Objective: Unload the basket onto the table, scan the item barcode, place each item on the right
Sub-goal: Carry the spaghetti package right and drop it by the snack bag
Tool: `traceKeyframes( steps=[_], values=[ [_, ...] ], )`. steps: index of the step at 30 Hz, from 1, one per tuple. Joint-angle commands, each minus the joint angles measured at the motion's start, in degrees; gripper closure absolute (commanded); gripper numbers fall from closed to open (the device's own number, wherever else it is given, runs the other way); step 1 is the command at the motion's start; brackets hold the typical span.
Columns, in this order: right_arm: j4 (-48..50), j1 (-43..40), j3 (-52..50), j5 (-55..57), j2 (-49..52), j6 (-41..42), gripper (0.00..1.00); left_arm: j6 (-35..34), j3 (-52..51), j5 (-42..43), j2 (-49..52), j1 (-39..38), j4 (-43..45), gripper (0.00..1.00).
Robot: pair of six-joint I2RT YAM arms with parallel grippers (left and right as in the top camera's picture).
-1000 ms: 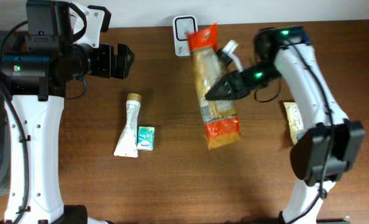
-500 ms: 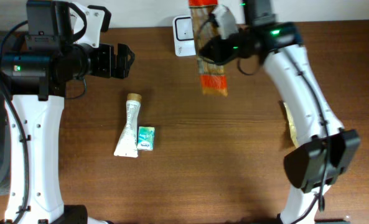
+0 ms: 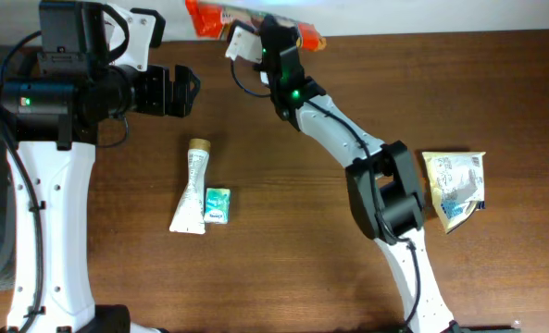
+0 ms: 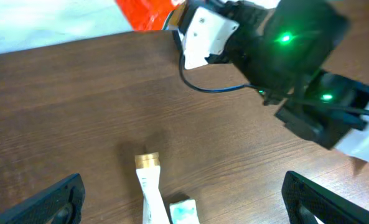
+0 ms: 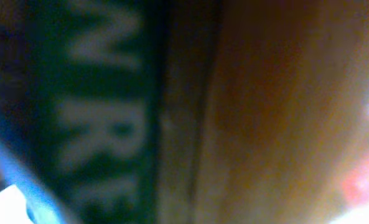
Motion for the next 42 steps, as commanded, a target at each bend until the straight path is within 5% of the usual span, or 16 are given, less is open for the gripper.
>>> traceKeyframes(
  steps=[1,10,11,16,17,20,22,27,28,29,30,31,34,36,42],
  values=[
    [3.4,-0.4,2.2,-1.1,0.1,-5.6,0.96,0.9,0.2,0.2,-0.3,0.3,0.1,0.01],
    [3.3,-0.9,2.2,-1.8,-0.2,-5.4,0.96,0.9,0.2,0.2,-0.3,0.3,0.1,0.01],
    [1.6,-1.0,2.2,-1.5,-2.0,-0.4,0.96,0.9,0.2,0.2,-0.3,0.3,0.1,0.01],
    [-37.2,-5.6,2.2,-0.7,-28.9,39.9,0.96,0.9,0.2,0.2,-0.3,0.3,0.1,0.01],
    [-51.0,-8.0,2.2,-0.7,-35.3,55.5,0.96,1.0,0.2,0.2,-0.3,0.3,0.1,0.01],
    [-80.1,-16.0,2.1,-2.5,-40.2,77.2,0.96,1.0,0.2,0.2,-0.3,0.3,0.1,0.01],
    [-90.9,-23.7,0.2,-13.6,-36.7,78.6,0.96,1.0,0.2,0.2,-0.3,0.3,0.1,0.01],
    [-91.0,-36.2,-4.2,-17.8,-21.6,75.5,0.96,0.9,0.2,0.2,-0.3,0.3,0.1,0.01],
    [-90.5,-37.5,-4.2,-17.8,-19.3,74.9,0.82,1.0,0.2,0.2,-0.3,0.3,0.1,0.01],
    [-90.1,-38.6,-4.2,-17.8,-17.9,74.9,0.44,1.0,0.2,0.2,-0.3,0.3,0.1,0.01],
    [-90.1,-39.6,-4.2,-17.6,-17.7,74.9,0.23,1.0,0.2,0.2,-0.3,0.3,0.1,0.01],
    [-90.2,-40.4,-3.7,-17.6,-18.0,74.9,0.18,1.0,0.2,0.2,-0.3,0.3,0.1,0.01],
    [-99.9,-42.2,6.8,-20.3,-18.8,72.6,0.15,1.0,0.2,0.2,-0.3,0.3,0.1,0.01],
    [-106.2,-39.6,17.2,-43.6,-18.8,63.0,0.25,0.9,0.2,0.2,-0.3,0.3,0.1,0.01],
    [-91.8,-16.1,3.3,-50.1,-18.6,71.6,0.38,0.9,0.2,0.2,-0.3,0.3,0.1,0.01]
  ],
)
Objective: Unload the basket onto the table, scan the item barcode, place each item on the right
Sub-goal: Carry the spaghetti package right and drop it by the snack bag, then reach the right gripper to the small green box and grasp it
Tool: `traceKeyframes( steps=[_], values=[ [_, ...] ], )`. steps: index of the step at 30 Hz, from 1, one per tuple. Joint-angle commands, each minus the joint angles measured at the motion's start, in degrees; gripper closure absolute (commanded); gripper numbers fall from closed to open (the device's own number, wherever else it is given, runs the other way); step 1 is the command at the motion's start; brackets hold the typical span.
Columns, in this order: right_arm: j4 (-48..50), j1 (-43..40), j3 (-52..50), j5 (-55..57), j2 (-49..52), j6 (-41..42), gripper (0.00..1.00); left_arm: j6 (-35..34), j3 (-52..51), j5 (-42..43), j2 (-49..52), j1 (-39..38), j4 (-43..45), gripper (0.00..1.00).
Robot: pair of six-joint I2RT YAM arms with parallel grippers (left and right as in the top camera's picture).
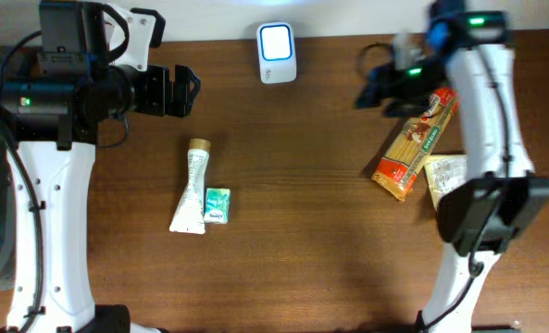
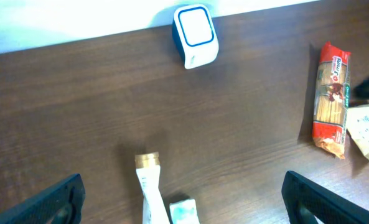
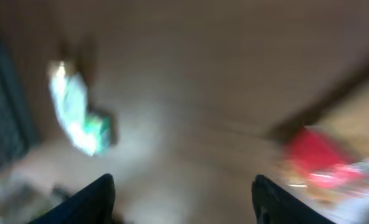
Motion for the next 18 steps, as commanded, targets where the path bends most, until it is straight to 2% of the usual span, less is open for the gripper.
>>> traceKeyframes(
  steps=[1,2,3,6,8,10,13,18],
  values=[
    [13.5,12.4,-12.4,-3.1,0.0,8.0,0.44,0.9,0.2,0.2,-0.3,0.3,0.1,0.01],
    [23.4,17.9,-19.6,-3.0,0.0,13.0,0.54,0.9,0.2,0.2,-0.3,0.3,0.1,0.01],
    [31.3,22.4,-24.7,-3.0,0.0,16.7,0.56,0.9,0.2,0.2,-0.3,0.3,0.1,0.01],
    [45.0,31.0,-31.0,1.4,0.1,23.6,0.51,1.0,0.2,0.2,-0.3,0.3,0.1,0.01],
    [47.7,34.9,-31.1,5.5,0.8,25.7,0.46,1.0,0.2,0.2,-0.3,0.3,0.1,0.01],
    [48.2,37.9,-31.2,11.3,1.7,29.3,0.47,0.9,0.2,0.2,-0.3,0.3,0.1,0.01],
    [49.1,39.2,-31.2,11.8,4.3,29.3,0.48,1.0,0.2,0.2,-0.3,0.3,0.1,0.01],
    [49.0,39.6,-31.2,10.9,7.6,29.5,0.85,0.9,0.2,0.2,-0.3,0.3,0.1,0.01]
  ],
)
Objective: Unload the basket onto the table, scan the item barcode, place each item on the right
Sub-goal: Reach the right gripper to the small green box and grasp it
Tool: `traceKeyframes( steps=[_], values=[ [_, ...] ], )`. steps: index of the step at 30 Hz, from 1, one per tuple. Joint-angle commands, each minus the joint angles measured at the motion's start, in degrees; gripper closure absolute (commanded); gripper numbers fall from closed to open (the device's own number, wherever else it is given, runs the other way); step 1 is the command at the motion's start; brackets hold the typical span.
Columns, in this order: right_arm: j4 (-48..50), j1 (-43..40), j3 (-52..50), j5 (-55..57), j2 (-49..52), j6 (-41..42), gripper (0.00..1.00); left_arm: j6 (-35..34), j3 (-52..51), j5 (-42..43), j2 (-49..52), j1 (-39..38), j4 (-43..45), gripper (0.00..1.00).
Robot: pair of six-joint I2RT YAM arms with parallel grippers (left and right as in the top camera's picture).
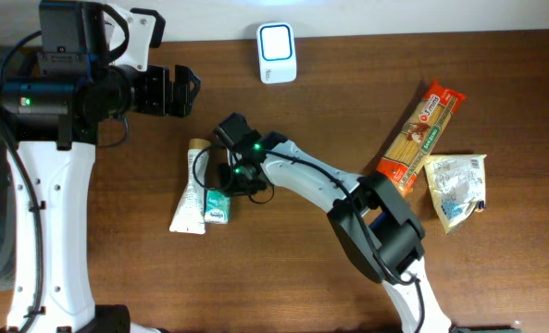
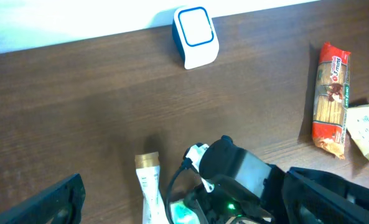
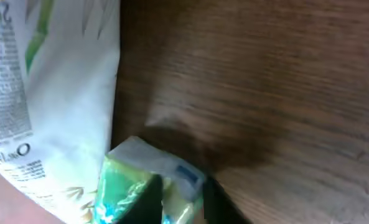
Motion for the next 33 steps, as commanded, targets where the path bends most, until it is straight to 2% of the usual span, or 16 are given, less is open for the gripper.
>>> traceKeyframes(
  steps=[1,4,6,7,10,12,14,16,17,20,21,22,24,28,30,33],
  values=[
    [-0.2,0.5,-0.6,0.3,1.4,0.4,0.96,1.0,0.2,0.2,-0.3,0.3,0.1,0.01],
    [-2.3,-0.3,0.0,0.3,0.9,0.1,0.96,1.0,0.2,0.2,-0.3,0.3,0.1,0.01],
    [-10.7,-2.5,4.0,2.8,-1.6,-5.0,0.96,1.0,0.2,0.2,-0.3,0.3,0.1,0.01],
    [-20.7,-3.5,8.0,11.6,-3.7,-7.0,0.96,1.0,0.2,0.2,-0.3,0.3,0.1,0.01],
    [-37.9,-2.8,13.2,34.7,-4.4,-6.9,0.96,1.0,0.2,0.2,-0.3,0.3,0.1,0.01],
    [-41.6,-2.3,13.0,47.5,-2.6,-7.0,0.96,0.9,0.2,0.2,-0.3,0.3,0.1,0.01],
    [-40.7,-2.3,13.0,51.3,-0.6,-7.3,0.96,1.0,0.2,0.2,-0.3,0.3,0.1,0.01],
    [-39.7,-2.4,13.0,54.2,2.6,-13.7,0.96,1.0,0.2,0.2,-0.3,0.3,0.1,0.01],
    [-41.1,-2.6,13.0,58.8,4.3,-13.7,0.96,1.0,0.2,0.2,-0.3,0.3,0.1,0.01],
    [-40.2,-3.1,13.0,54.6,6.4,-17.4,0.96,1.0,0.2,0.2,-0.3,0.2,0.1,0.01],
    [-39.9,-2.7,13.0,49.7,6.5,-18.6,0.93,1.0,0.2,0.2,-0.3,0.3,0.1,0.01],
    [-40.5,-2.3,13.0,46.7,6.5,-20.2,0.74,1.0,0.2,0.2,-0.3,0.3,0.1,0.01],
    [-40.5,-0.8,13.1,40.1,6.5,-20.9,0.51,1.0,0.2,0.2,-0.3,0.3,0.1,0.01],
    [-42.5,2.8,18.3,28.8,6.4,-20.9,0.48,0.9,0.2,0.2,-0.3,0.3,0.1,0.01],
    [-42.8,4.0,21.6,22.3,6.4,-21.0,0.41,1.0,0.2,0.2,-0.3,0.3,0.1,0.01],
    [-43.0,4.1,25.0,7.5,6.4,-28.8,0.39,1.0,0.2,0.2,-0.3,0.3,0.1,0.01]
  ],
)
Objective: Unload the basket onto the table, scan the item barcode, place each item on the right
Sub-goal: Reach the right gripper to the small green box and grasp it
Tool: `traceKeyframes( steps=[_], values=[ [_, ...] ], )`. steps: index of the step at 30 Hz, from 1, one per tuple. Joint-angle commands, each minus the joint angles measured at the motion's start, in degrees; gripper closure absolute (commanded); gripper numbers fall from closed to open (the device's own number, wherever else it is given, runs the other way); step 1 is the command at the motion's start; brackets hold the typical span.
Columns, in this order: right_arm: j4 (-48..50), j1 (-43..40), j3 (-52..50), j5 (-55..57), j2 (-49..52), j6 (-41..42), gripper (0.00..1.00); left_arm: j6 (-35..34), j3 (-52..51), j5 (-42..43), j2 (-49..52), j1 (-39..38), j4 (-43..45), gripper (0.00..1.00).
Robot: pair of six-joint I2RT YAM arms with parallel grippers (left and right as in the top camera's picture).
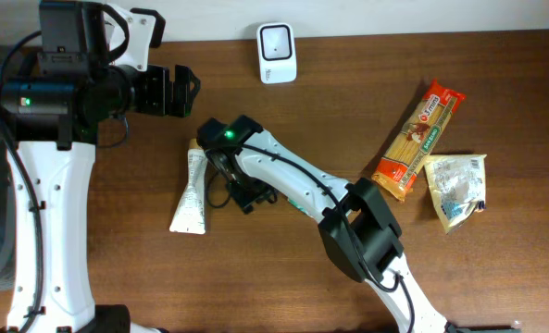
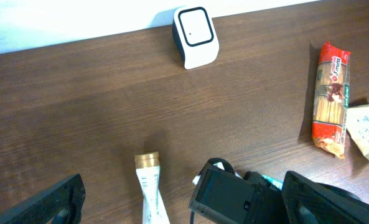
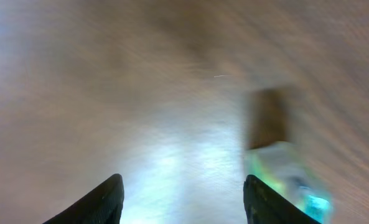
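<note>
A small green packet (image 3: 285, 177) shows blurred on the table, close against the right fingertip of my right gripper (image 3: 187, 202), which is open. In the left wrist view only a teal sliver of the packet (image 2: 273, 181) pokes out from under the right arm. In the overhead view my right gripper (image 1: 252, 195) reaches down just right of the white tube (image 1: 191, 185). The packet itself is hidden there. The white scanner (image 1: 276, 41) stands at the far edge. My left gripper (image 1: 185, 90) hangs open, high over the table's left.
An orange pasta pack (image 1: 419, 128) lies at the right, with a pale crinkled bag (image 1: 455, 188) beside it. The right arm (image 1: 302, 185) stretches across the table's middle. The white tube (image 2: 149, 190) lies under the left wrist camera.
My right gripper was pressed close on the green packet beside the tube. Now its fingers are spread, and the packet sits by the right fingertip. The packet's old spot by the tube looks bare.
First my right gripper held the pasta pack up at the scanner. Then the pack lay at the right by the bag, the gripper above it. Then the gripper was down at the green packet by the tube. Now it is open there. The left arm stayed still.
</note>
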Motion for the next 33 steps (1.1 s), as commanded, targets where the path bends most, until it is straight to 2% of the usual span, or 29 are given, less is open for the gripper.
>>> traceKeyframes(
  steps=[1,3,7,10,11,13,14,17,20,22,23,24,27,29,31,32,33],
  values=[
    [-0.3,-0.1,2.4,-13.0,0.6,-7.0,0.39,1.0,0.2,0.2,-0.3,0.3,0.1,0.01],
    [-3.8,-4.9,3.0,-9.9,0.5,-9.1,0.41,0.9,0.2,0.2,-0.3,0.3,0.1,0.01],
    [-9.9,-18.4,7.4,-12.2,-0.1,-21.1,0.43,1.0,0.2,0.2,-0.3,0.3,0.1,0.01],
    [-14.9,-28.1,6.4,-27.1,0.0,-37.2,0.44,1.0,0.2,0.2,-0.3,0.3,0.1,0.01],
    [-15.9,-30.3,3.9,-32.4,0.0,-42.8,0.49,1.0,0.2,0.2,-0.3,0.3,0.1,0.01],
    [-16.3,-30.9,-0.7,-34.6,0.0,-47.4,0.54,1.0,0.2,0.2,-0.3,0.3,0.1,0.01],
    [-15.4,-30.8,-4.0,-34.5,0.0,-47.9,0.61,1.0,0.2,0.2,-0.3,0.3,0.1,0.01],
    [-10.2,-30.7,-11.8,-34.7,0.0,-47.9,0.63,0.9,0.2,0.2,-0.3,0.3,0.1,0.01],
    [-6.3,-30.6,-15.5,-38.7,0.0,-47.9,0.75,1.0,0.2,0.2,-0.3,0.3,0.1,0.01],
    [-3.7,-29.8,-17.3,-38.8,0.0,-47.9,0.78,1.0,0.2,0.2,-0.3,0.3,0.1,0.01],
    [-3.0,-29.3,-18.2,-38.8,0.0,-47.9,0.91,0.9,0.2,0.2,-0.3,0.3,0.1,0.01],
    [-3.0,-29.0,-18.3,-38.8,0.0,-47.7,0.96,0.9,0.2,0.2,-0.3,0.3,0.1,0.01],
    [-6.4,-29.7,-14.3,-39.3,-0.8,-44.8,0.96,1.0,0.2,0.2,-0.3,0.3,0.1,0.01],
    [-6.2,-29.7,-10.4,-36.5,-3.7,-38.6,0.96,1.0,0.2,0.2,-0.3,0.3,0.1,0.01],
    [-1.1,-28.5,-6.1,-16.4,-7.5,-16.6,0.96,1.0,0.2,0.2,-0.3,0.3,0.1,0.01],
    [0.5,-27.1,-6.1,-5.9,-8.4,-9.0,0.96,0.9,0.2,0.2,-0.3,0.3,0.1,0.01],
    [0.8,-23.9,-6.4,8.5,-8.3,3.2,0.96,1.0,0.2,0.2,-0.3,0.3,0.1,0.01]
  ],
)
